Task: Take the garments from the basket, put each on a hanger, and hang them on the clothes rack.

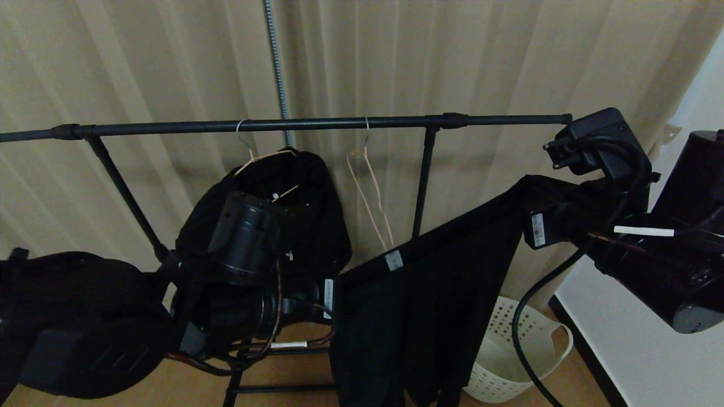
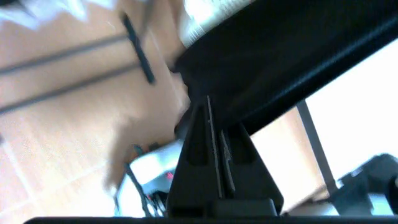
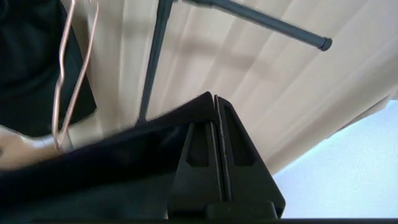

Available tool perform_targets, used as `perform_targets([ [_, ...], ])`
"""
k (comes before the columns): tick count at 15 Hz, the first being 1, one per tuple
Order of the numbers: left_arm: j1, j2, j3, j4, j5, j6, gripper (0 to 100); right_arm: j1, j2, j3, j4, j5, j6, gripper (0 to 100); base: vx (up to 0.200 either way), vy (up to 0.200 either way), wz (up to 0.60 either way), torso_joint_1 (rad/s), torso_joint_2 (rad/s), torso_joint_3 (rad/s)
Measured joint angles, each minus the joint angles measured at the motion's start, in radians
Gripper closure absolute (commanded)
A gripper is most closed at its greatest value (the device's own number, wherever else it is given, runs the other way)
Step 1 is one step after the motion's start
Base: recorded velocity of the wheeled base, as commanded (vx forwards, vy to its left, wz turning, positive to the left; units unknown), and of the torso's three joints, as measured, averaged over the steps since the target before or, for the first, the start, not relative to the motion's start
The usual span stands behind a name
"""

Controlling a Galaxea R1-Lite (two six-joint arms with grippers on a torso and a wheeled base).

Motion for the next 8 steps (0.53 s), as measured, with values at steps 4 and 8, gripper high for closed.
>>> perform_targets([
  [4,0.049,-0.024,-0.104,0.072,-0.001,0.037,100,0.016,0.008,0.047,0.001,0.011,-0.024,100,0.0,0.0,0.0,0.0,0.0,0.0],
  [8,0.055,-0.025,-0.163,0.112,-0.005,0.067,100,0.052,0.03,0.065,-0.008,0.014,-0.026,100,0.0,0.0,0.0,0.0,0.0,0.0],
])
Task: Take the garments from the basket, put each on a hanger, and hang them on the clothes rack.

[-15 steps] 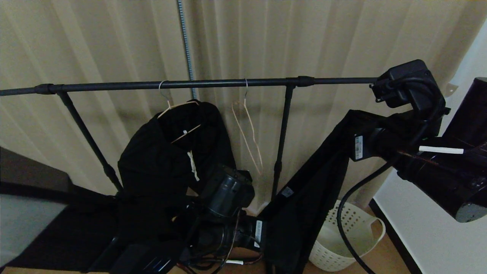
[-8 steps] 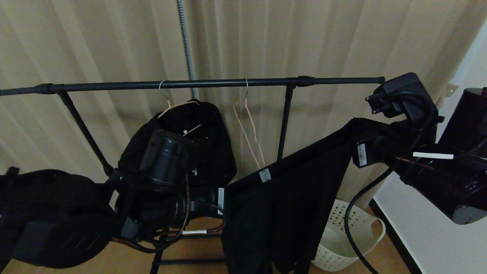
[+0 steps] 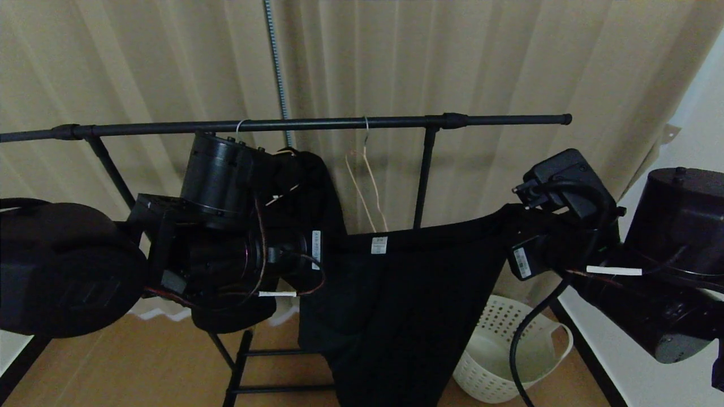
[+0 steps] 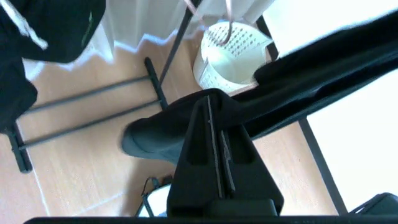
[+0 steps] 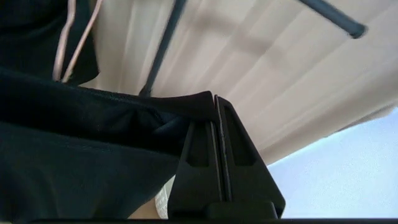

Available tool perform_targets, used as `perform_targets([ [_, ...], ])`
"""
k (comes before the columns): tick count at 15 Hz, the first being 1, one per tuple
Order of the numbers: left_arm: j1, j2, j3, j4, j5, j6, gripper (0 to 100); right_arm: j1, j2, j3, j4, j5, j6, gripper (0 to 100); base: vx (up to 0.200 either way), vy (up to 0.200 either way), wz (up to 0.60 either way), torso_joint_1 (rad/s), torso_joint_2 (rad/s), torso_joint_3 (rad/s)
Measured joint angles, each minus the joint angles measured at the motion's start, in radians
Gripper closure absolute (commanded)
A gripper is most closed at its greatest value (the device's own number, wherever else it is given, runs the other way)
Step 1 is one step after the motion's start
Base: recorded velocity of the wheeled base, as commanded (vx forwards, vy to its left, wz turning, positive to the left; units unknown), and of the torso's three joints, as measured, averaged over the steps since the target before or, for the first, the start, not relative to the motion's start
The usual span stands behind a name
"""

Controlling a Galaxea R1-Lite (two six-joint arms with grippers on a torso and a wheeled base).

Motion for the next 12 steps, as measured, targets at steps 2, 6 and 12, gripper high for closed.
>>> perform_targets([
  [2,0.001,0.008,-0.012,0.0,0.0,0.004,100,0.005,0.004,0.001,0.01,0.0,-0.006,100,0.0,0.0,0.0,0.0,0.0,0.0],
  [6,0.021,0.044,-0.105,0.0,-0.002,0.037,100,0.03,-0.037,0.024,0.174,0.011,-0.054,100,0.0,0.0,0.0,0.0,0.0,0.0],
  [12,0.015,0.165,-0.414,0.113,-0.003,0.069,100,0.303,-0.085,0.021,0.302,0.041,0.047,100,0.0,0.0,0.0,0.0,0.0,0.0],
])
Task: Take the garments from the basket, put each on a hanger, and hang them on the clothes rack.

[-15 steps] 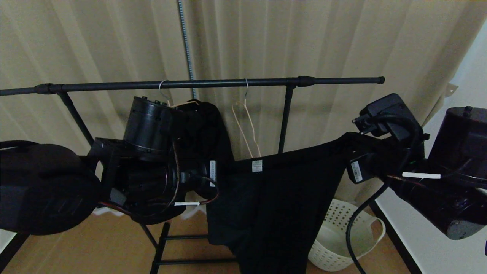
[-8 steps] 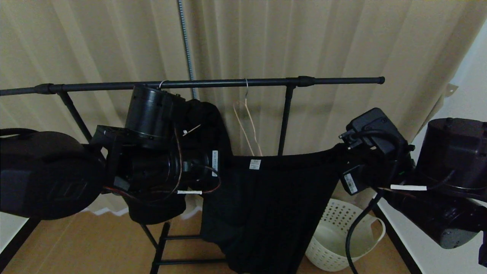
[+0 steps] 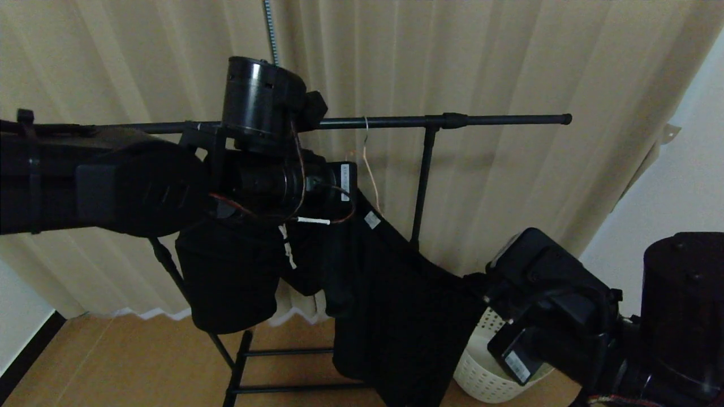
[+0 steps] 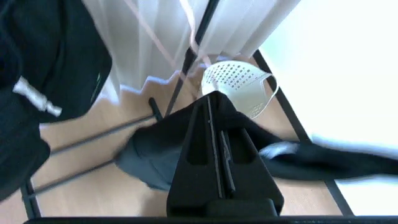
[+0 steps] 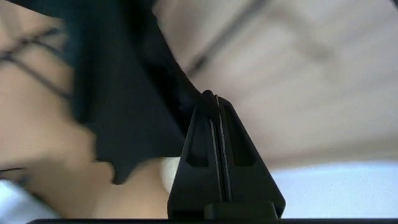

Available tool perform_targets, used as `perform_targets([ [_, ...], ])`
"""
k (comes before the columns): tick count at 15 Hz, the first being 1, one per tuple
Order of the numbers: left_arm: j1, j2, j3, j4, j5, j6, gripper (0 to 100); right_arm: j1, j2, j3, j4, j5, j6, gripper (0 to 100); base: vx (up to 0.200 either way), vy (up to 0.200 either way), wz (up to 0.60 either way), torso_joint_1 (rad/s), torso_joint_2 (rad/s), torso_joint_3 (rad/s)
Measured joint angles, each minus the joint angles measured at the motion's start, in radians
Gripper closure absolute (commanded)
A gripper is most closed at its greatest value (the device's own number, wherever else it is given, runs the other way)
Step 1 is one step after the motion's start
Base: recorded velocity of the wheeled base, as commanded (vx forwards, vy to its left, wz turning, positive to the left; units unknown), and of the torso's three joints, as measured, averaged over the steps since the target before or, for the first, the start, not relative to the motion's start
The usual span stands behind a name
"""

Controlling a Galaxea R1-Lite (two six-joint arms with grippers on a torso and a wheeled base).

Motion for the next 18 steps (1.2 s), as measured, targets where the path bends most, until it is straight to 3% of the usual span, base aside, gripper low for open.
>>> perform_targets([
  [4,-0.053,0.07,-0.217,0.13,-0.001,0.003,100,0.143,0.093,-0.068,0.001,-0.001,0.208,100,0.0,0.0,0.0,0.0,0.0,0.0],
  [8,-0.103,0.106,-0.275,0.159,-0.001,0.003,100,0.171,0.169,-0.161,0.002,-0.007,0.342,100,0.0,0.0,0.0,0.0,0.0,0.0],
  [13,-0.105,0.11,-0.269,0.167,0.0,0.002,100,0.139,0.186,-0.17,0.041,-0.055,0.317,100,0.0,0.0,0.0,0.0,0.0,0.0],
  [18,-0.058,0.021,-0.132,0.224,0.0,0.01,100,-0.095,0.144,-0.164,0.067,-0.072,0.165,100,0.0,0.0,0.0,0.0,0.0,0.0],
])
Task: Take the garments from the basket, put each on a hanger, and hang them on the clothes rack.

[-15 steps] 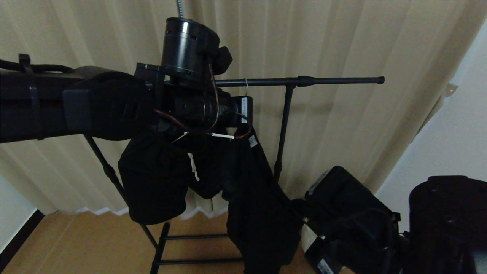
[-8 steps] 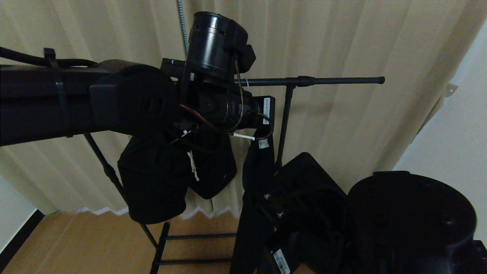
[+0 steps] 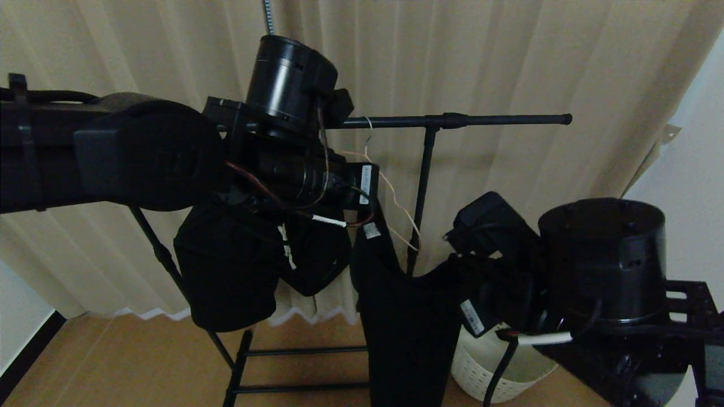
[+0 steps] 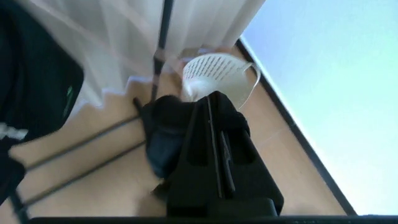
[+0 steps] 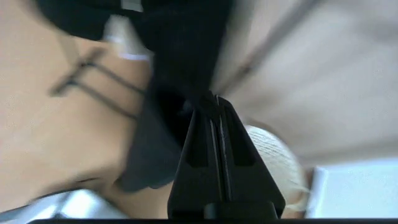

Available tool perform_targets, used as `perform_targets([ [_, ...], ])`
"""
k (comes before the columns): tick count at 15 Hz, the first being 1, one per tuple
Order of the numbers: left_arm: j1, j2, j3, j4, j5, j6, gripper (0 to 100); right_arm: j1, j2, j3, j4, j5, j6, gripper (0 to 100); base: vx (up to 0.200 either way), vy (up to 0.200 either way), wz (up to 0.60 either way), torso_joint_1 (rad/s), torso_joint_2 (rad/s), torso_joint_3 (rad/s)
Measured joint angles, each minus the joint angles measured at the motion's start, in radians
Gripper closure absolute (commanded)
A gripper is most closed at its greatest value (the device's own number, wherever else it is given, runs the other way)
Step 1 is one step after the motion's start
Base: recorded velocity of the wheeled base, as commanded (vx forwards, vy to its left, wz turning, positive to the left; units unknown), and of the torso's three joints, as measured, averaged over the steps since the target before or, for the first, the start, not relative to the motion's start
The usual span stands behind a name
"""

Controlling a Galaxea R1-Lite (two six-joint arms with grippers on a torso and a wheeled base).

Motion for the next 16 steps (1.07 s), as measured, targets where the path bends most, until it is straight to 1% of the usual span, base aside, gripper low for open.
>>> perform_targets([
  [1,0.008,-0.031,0.05,0.013,0.0,0.011,100,-0.043,-0.001,-0.019,-0.007,-0.002,-0.009,100,0.0,0.0,0.0,0.0,0.0,0.0],
  [2,0.013,-0.06,0.096,0.015,0.0,0.02,100,-0.069,0.009,-0.038,-0.013,-0.014,-0.009,100,0.0,0.0,0.0,0.0,0.0,0.0],
  [4,0.017,-0.131,0.225,0.023,-0.001,0.038,100,-0.098,0.054,-0.085,-0.07,-0.056,0.001,100,0.0,0.0,0.0,0.0,0.0,0.0],
  [6,0.01,-0.188,0.325,0.023,-0.002,0.045,100,-0.115,0.103,-0.125,-0.128,-0.071,0.018,100,0.0,0.0,0.0,0.0,0.0,0.0],
  [7,-0.007,-0.212,0.385,0.024,-0.006,0.043,100,-0.119,0.13,-0.149,-0.148,-0.073,0.039,100,0.0,0.0,0.0,0.0,0.0,0.0],
  [8,-0.031,-0.23,0.431,0.025,-0.018,0.038,100,-0.12,0.16,-0.18,-0.16,-0.075,0.079,100,0.0,0.0,0.0,0.0,0.0,0.0],
  [9,-0.06,-0.245,0.467,0.024,-0.041,0.024,100,-0.121,0.186,-0.205,-0.167,-0.081,0.107,100,0.0,0.0,0.0,0.0,0.0,0.0],
  [11,-0.135,-0.257,0.497,0.023,-0.118,-0.035,100,-0.11,0.233,-0.259,-0.17,-0.112,0.178,100,0.0,0.0,0.0,0.0,0.0,0.0],
  [12,-0.164,-0.253,0.499,0.02,-0.14,-0.058,100,-0.098,0.253,-0.28,-0.168,-0.116,0.214,100,0.0,0.0,0.0,0.0,0.0,0.0],
  [14,-0.206,-0.222,0.478,0.019,-0.157,-0.109,100,-0.078,0.276,-0.297,-0.168,-0.117,0.233,100,0.0,0.0,0.0,0.0,0.0,0.0],
  [16,-0.237,-0.18,0.426,0.016,-0.161,-0.167,100,-0.07,0.287,-0.302,-0.168,-0.117,0.243,100,0.0,0.0,0.0,0.0,0.0,0.0],
])
